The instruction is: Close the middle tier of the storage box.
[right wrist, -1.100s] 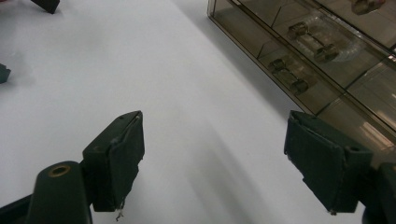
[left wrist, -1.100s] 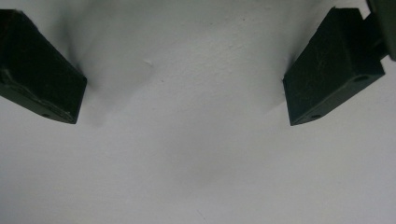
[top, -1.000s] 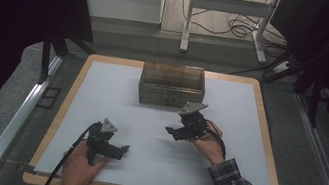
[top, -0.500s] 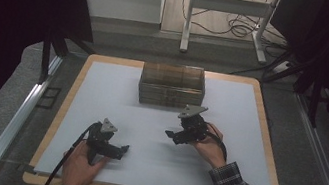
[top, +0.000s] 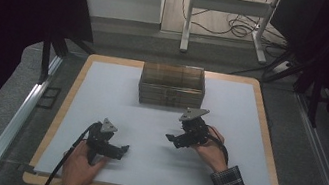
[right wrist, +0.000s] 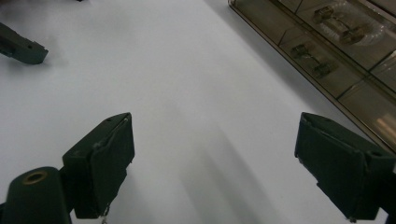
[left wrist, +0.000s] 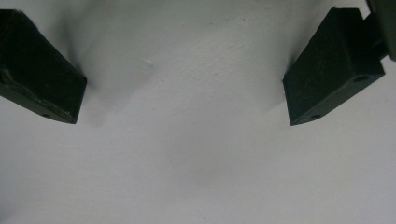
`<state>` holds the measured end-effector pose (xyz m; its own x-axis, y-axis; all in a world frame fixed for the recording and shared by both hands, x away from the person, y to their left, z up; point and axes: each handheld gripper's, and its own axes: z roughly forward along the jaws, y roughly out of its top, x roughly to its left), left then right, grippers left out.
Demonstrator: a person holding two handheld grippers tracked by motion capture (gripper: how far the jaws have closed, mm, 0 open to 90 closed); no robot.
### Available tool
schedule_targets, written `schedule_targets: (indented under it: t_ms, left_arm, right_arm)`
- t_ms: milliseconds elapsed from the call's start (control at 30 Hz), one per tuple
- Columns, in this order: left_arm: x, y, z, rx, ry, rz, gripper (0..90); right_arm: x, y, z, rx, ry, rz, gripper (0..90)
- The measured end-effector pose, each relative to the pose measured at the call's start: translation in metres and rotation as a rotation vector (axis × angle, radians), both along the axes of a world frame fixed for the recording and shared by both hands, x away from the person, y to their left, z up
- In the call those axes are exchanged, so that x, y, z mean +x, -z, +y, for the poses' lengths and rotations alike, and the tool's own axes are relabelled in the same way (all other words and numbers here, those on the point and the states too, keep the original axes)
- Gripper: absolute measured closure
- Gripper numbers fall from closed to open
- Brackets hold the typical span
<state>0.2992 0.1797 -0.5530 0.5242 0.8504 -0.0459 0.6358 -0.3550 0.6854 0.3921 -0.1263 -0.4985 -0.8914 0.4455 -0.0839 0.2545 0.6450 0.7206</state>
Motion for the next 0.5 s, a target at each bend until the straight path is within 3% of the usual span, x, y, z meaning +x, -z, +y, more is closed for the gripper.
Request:
schedule_targets:
  t_ms: [500]
  left_arm:
    - [0.0000, 0.0000, 0.0000, 0.000, 0.000, 0.000, 0.0]
  right_arm:
    - [-0.0069, 0.0020, -0.0075, -0.008, 0.000, 0.005, 9.9]
